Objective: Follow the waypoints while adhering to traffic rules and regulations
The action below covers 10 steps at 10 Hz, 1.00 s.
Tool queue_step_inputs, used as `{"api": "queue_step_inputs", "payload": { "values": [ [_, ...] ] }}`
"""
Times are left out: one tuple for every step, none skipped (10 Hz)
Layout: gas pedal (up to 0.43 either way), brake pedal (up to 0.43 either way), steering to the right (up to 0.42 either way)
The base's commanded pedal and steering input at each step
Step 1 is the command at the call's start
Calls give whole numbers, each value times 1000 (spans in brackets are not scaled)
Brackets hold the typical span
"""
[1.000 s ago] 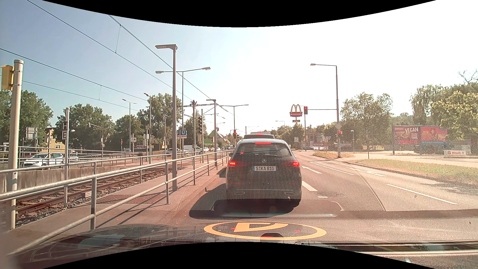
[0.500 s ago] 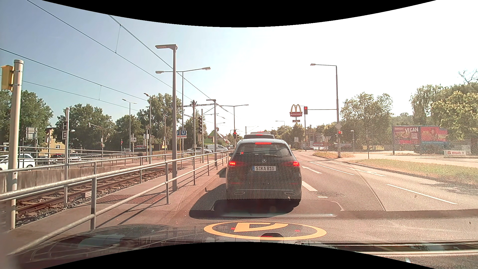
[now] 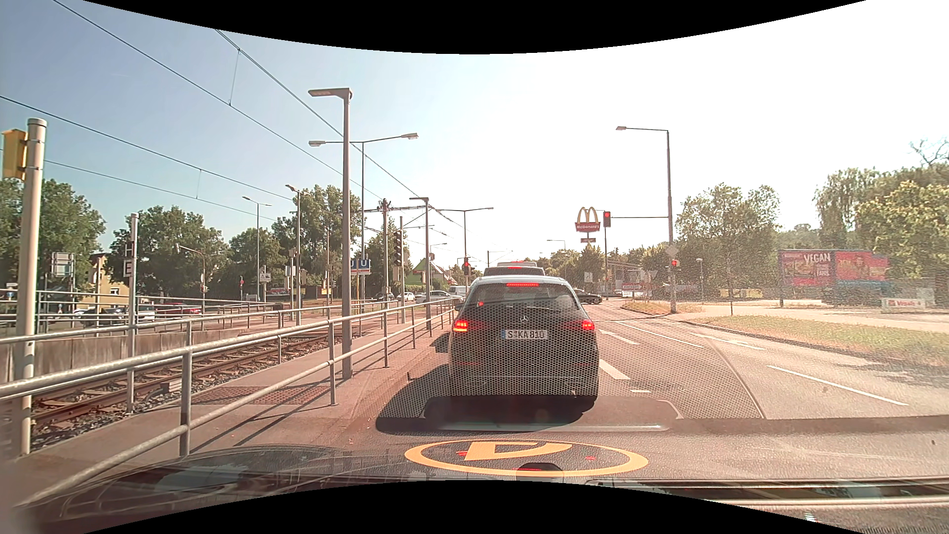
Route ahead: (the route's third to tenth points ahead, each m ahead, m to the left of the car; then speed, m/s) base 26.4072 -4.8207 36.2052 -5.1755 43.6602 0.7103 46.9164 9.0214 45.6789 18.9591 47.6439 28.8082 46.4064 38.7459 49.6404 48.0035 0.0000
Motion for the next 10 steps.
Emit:
{"api": "queue_step_inputs", "payload": {
  "values": [
    [0, 244, 6],
    [0, 244, 6],
    [0, 244, 6],
    [0, 244, 6],
    [0, 244, 6],
    [0, 244, 6],
    [0, 244, 6],
    [0, 244, 6],
    [0, 244, 6],
    [0, 244, 6]
  ]
}}
